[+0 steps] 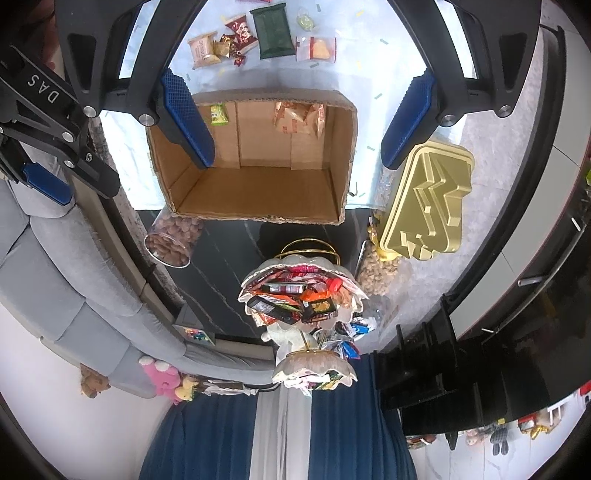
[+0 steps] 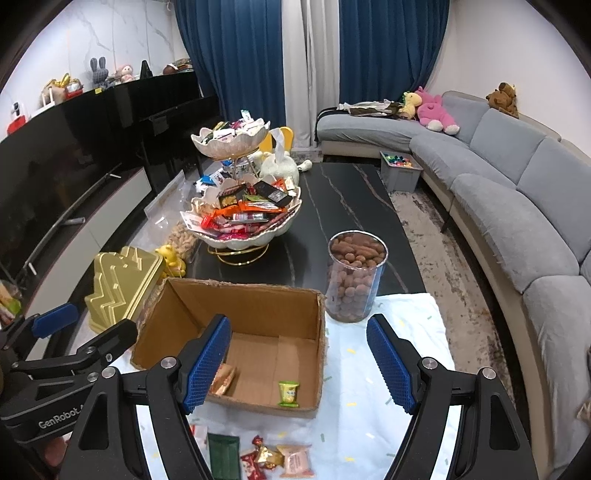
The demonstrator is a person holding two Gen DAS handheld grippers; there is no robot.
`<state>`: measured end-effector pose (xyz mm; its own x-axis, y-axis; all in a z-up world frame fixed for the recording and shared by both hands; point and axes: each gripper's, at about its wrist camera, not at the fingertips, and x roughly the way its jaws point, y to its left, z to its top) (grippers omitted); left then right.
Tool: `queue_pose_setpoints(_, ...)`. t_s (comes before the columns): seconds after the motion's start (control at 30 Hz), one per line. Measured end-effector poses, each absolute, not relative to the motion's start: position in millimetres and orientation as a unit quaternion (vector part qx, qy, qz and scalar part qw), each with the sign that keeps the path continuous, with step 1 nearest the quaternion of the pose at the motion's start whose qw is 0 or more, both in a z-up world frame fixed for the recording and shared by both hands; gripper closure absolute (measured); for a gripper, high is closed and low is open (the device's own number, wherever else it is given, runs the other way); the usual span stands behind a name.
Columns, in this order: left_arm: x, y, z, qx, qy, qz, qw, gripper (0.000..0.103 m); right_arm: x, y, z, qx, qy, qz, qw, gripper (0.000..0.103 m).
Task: Organize snacks
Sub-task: 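Withdraw both open grippers from the box back toward the loose snacks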
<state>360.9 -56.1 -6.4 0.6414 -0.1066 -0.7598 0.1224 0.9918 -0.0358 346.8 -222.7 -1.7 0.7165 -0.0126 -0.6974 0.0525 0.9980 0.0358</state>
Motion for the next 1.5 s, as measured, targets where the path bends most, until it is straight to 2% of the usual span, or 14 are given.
queue_pose_setpoints(0.73,302,-63,-14,0.025,0.399,-0.049,0.915,0.011,293,-234,-14,0.025,0.371,-0.013,0.928,0.026)
queue_pose_setpoints(1.5,246,-65,-63,0.039,0.406,-0.051,0.912,0.011,244,-238,-44,0.016,0.355,-0.027,0.934,0.026)
